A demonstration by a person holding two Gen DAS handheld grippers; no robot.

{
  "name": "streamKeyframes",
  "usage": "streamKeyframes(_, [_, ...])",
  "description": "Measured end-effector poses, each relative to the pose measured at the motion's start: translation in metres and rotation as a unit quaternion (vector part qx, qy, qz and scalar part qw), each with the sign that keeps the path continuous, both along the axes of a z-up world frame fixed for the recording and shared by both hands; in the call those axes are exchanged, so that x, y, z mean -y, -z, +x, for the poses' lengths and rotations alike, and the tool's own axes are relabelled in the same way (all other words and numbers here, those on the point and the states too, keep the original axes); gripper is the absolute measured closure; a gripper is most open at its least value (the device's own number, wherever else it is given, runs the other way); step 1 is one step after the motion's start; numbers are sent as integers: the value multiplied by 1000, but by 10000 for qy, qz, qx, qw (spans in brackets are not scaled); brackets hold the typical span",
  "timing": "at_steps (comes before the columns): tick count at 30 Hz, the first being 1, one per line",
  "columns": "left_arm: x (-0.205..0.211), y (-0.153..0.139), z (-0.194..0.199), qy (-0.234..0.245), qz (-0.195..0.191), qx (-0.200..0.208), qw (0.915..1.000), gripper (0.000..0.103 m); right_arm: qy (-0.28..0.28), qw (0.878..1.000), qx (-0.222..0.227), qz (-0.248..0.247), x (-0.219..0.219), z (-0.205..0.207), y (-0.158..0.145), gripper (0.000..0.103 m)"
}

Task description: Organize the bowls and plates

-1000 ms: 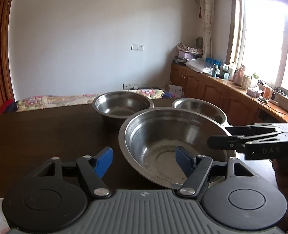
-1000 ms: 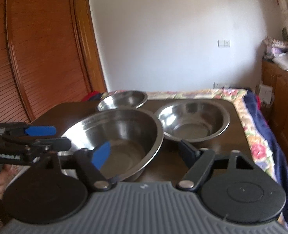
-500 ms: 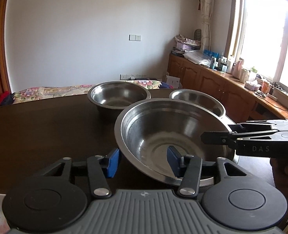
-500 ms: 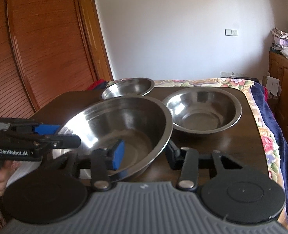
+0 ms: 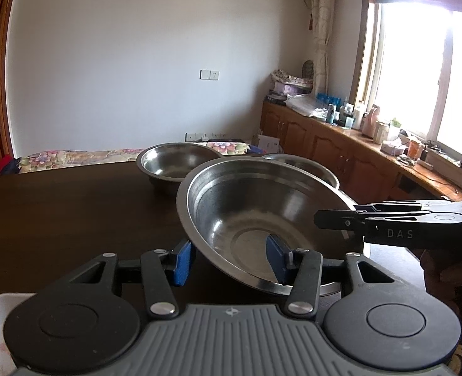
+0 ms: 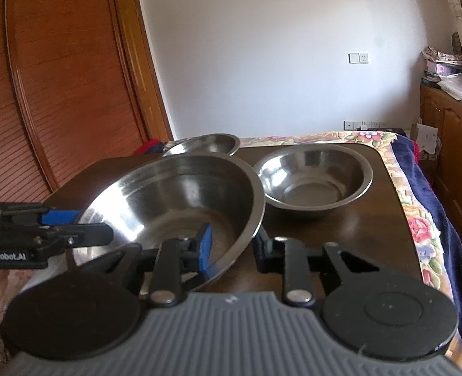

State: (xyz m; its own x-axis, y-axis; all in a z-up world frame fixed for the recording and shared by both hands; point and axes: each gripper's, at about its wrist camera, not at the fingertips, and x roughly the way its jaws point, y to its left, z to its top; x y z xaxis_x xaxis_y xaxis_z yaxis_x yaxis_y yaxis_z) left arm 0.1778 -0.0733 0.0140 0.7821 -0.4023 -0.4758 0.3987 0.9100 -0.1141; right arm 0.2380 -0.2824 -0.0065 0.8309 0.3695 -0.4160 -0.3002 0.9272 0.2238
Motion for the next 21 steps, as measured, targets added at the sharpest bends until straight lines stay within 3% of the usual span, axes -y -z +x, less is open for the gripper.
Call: streamKeyframes(21, [-17, 7, -63, 125, -36, 209, 9997, 24, 99, 9994, 155, 305, -12, -58, 10, 73])
